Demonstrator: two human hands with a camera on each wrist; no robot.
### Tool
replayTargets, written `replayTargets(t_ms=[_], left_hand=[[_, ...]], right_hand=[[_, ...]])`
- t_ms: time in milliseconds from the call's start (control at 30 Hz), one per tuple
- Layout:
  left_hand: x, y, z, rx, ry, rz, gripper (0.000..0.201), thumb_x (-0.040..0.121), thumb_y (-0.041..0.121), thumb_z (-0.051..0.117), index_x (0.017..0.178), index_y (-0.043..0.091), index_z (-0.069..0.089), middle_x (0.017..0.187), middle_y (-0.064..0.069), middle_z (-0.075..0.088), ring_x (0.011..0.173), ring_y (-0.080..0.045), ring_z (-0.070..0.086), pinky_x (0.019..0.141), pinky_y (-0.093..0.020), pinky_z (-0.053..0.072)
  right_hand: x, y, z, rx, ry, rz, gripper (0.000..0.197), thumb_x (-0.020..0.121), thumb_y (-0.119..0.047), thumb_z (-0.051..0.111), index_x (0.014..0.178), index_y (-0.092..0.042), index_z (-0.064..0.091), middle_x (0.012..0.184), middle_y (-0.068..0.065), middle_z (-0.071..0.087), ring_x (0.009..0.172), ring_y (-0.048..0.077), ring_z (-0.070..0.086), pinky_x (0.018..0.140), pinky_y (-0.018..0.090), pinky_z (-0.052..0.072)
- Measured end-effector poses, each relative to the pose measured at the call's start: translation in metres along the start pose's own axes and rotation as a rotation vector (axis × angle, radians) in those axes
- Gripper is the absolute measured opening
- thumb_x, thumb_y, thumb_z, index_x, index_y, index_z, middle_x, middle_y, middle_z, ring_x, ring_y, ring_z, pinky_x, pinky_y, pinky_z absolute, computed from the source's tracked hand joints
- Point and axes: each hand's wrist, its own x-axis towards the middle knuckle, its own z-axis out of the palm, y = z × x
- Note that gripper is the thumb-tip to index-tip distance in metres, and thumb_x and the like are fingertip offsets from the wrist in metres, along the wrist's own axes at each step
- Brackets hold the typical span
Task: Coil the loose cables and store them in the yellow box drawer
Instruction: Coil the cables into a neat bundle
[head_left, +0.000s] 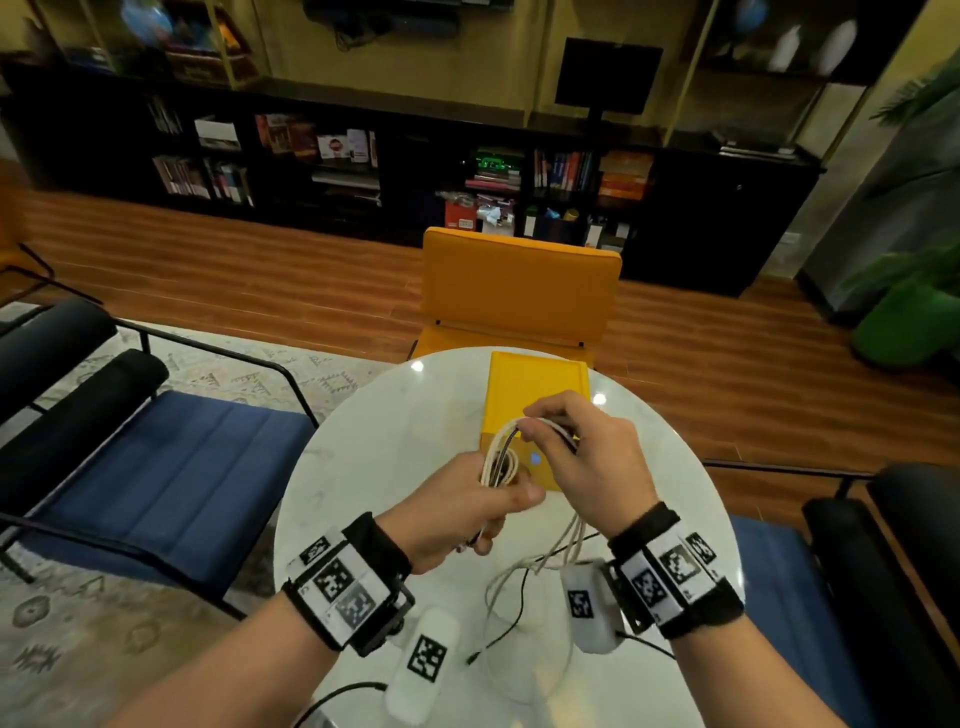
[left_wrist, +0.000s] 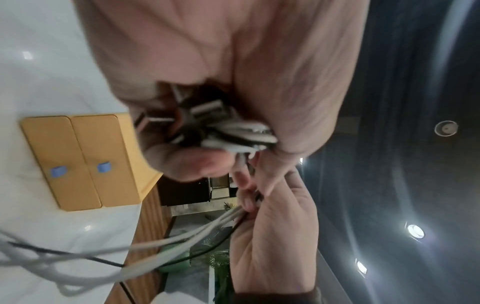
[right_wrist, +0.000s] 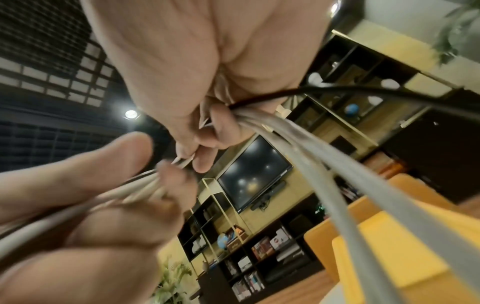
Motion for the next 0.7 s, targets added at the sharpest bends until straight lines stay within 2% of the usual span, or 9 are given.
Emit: replayTargets(t_ms=[67,167,267,367,467,533,567,633,700], left_hand=[[0.001,-0.004,0.003,-0.014,0.096,0.063,0.014,0.099,0.022,0.063,0.089,0.012,0.064,0.060,0.001,0.037,0.047,-0.014,0.035,0.043,-0.024,0.033],[0.006,-0.010,0.008,-0.159,0.258,0.163,0.026,0.099,0.035,0.061,0.076,0.029,0.071,0.052,0.003,0.038,0.046,-0.017,0.034,0.045,-0.028,0.032],[0.010,-0.012,0.009,-0.270,0.392,0.188,0.031,0.097,0.043,0.060,0.095,0.017,0.076,0.050,0.002,0.046,0.045,-0.017,0.039,0.045,-0.030,0.034],[0.019,-0.015,0.008,-0.303,0.501,0.123,0.046,0.096,0.052,0.058,0.098,0.011,0.078,0.061,-0.003,0.065,0.051,-0.017,0.055,0.051,-0.032,0.045],[0.031,-0.014,0.000,-0.270,0.612,0.081,0.050,0.095,0.059,0.053,0.080,0.014,0.068,0.057,0.000,0.057,0.053,-0.017,0.055,0.055,-0.032,0.043],[0.040,-0.008,-0.014,-0.331,0.651,0.071,0.049,0.098,0.057,0.050,0.077,0.015,0.063,0.065,0.000,0.063,0.064,-0.020,0.063,0.062,-0.034,0.046],[0.044,-0.006,-0.021,-0.418,0.654,0.052,0.047,0.099,0.054,0.049,0.077,0.015,0.061,0.071,-0.001,0.068,0.069,-0.021,0.068,0.068,-0.036,0.051],[0.045,-0.007,-0.034,-0.597,0.645,0.000,0.044,0.100,0.052,0.050,0.078,0.015,0.057,0.067,0.000,0.065,0.061,-0.019,0.068,0.080,-0.044,0.059],[0.046,-0.011,-0.041,-0.668,0.631,-0.056,0.042,0.099,0.051,0.051,0.078,0.016,0.055,0.058,0.002,0.049,0.047,-0.015,0.051,0.071,-0.044,0.062]], right_hand=[[-0.005,0.000,0.012,0.099,0.102,0.061,0.007,0.090,-0.026,0.072,0.093,-0.019,0.072,0.084,-0.012,0.074,0.080,0.000,0.069,0.064,0.012,0.052],[-0.016,0.003,0.029,0.207,0.148,0.130,0.010,0.092,-0.022,0.070,0.099,-0.019,0.077,0.092,-0.004,0.064,0.073,0.011,0.065,0.053,0.017,0.051],[-0.030,0.005,0.039,0.307,-0.053,0.161,0.026,0.101,-0.024,0.057,0.122,-0.035,0.068,0.103,0.001,0.049,0.077,0.018,0.060,0.059,0.025,0.054],[-0.047,0.006,0.048,0.339,-0.315,0.161,0.056,0.105,-0.018,0.044,0.147,-0.053,0.030,0.113,-0.004,0.048,0.075,0.008,0.055,0.067,0.023,0.051],[-0.068,0.017,0.056,0.201,-0.372,0.156,0.060,0.105,-0.018,0.036,0.151,-0.048,0.013,0.106,-0.012,0.051,0.072,-0.004,0.047,0.075,0.020,0.042],[-0.087,0.027,0.057,0.037,-0.483,0.209,0.048,0.106,-0.024,0.034,0.147,-0.042,0.018,0.087,-0.009,0.057,0.070,0.007,0.054,0.069,0.033,0.048],[-0.097,0.028,0.054,-0.053,-0.557,0.210,0.045,0.106,-0.028,0.032,0.147,-0.039,0.017,0.090,-0.005,0.063,0.076,0.017,0.061,0.073,0.038,0.050],[-0.110,0.023,0.042,-0.187,-0.686,0.165,0.049,0.106,-0.035,0.032,0.148,-0.043,0.010,0.122,0.003,0.066,0.098,0.031,0.064,0.084,0.042,0.052],[-0.110,0.009,0.023,-0.222,-0.756,0.117,0.050,0.105,-0.037,0.033,0.150,-0.042,0.011,0.143,-0.004,0.052,0.115,0.030,0.059,0.092,0.039,0.049]])
